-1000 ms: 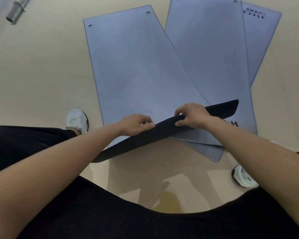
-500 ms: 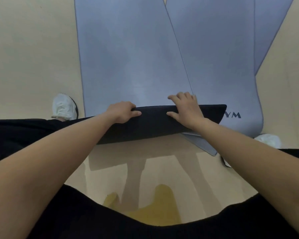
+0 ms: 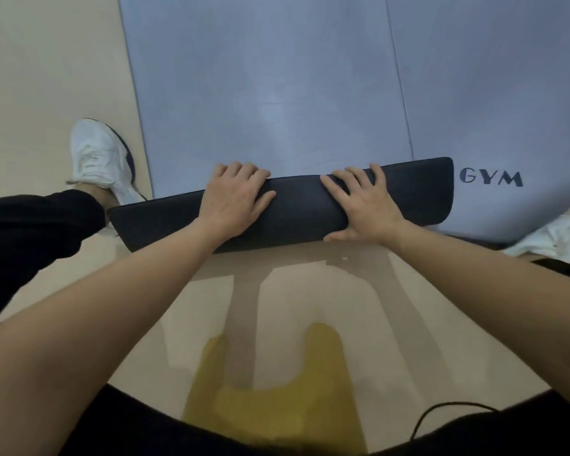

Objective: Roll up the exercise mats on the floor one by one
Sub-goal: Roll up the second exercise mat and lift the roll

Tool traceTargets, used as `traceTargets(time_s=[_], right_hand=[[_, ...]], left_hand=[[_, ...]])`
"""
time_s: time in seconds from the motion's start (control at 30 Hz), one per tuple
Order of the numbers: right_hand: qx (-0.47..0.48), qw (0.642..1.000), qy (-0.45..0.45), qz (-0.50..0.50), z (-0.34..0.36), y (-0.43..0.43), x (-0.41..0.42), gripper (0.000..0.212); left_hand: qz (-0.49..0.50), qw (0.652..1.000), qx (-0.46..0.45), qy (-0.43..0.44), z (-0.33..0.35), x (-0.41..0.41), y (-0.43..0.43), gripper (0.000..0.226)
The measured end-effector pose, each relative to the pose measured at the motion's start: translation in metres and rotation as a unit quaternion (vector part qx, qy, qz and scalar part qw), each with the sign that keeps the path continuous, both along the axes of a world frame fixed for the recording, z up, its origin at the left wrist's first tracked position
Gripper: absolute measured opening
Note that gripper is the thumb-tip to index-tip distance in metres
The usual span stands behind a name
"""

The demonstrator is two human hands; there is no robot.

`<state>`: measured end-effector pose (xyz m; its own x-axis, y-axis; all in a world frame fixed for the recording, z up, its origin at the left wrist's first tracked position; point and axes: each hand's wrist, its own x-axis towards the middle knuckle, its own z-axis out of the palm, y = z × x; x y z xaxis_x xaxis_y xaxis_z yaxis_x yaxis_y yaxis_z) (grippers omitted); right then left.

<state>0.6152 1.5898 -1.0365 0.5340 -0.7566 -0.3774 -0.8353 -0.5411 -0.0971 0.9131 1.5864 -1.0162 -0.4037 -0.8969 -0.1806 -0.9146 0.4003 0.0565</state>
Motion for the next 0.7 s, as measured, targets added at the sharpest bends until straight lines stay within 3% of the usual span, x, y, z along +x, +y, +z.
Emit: traceTargets(time_s=[0.1,0.2,0.27,0.53,0.7], right_hand=[[0.019,0.999,-0.036,-0.012,-0.011,0.000,-0.002,0.114],[0.073,0.996,-0.037,-0.031,-0.013,0.001,0.000,0.104],[0.119,0.992,-0.030,-0.037,-0.013,0.004,0.002,0.096],[0.246,0.967,-0.017,-0.065,-0.016,0.007,0.004,0.074],[0.160,0.987,-0.014,-0.029,-0.014,0.004,0.003,0.088]], left_hand=[[-0.009,1.000,-0.015,-0.014,-0.005,-0.006,0.028,0.066],[0.009,0.997,0.051,-0.060,-0.012,-0.012,0.048,0.103],[0.003,0.993,0.083,-0.089,-0.018,-0.013,0.057,0.115],[-0.009,0.990,0.107,-0.094,-0.037,-0.010,0.075,0.094],[0.027,0.983,0.167,-0.066,-0.039,-0.006,0.066,0.089]])
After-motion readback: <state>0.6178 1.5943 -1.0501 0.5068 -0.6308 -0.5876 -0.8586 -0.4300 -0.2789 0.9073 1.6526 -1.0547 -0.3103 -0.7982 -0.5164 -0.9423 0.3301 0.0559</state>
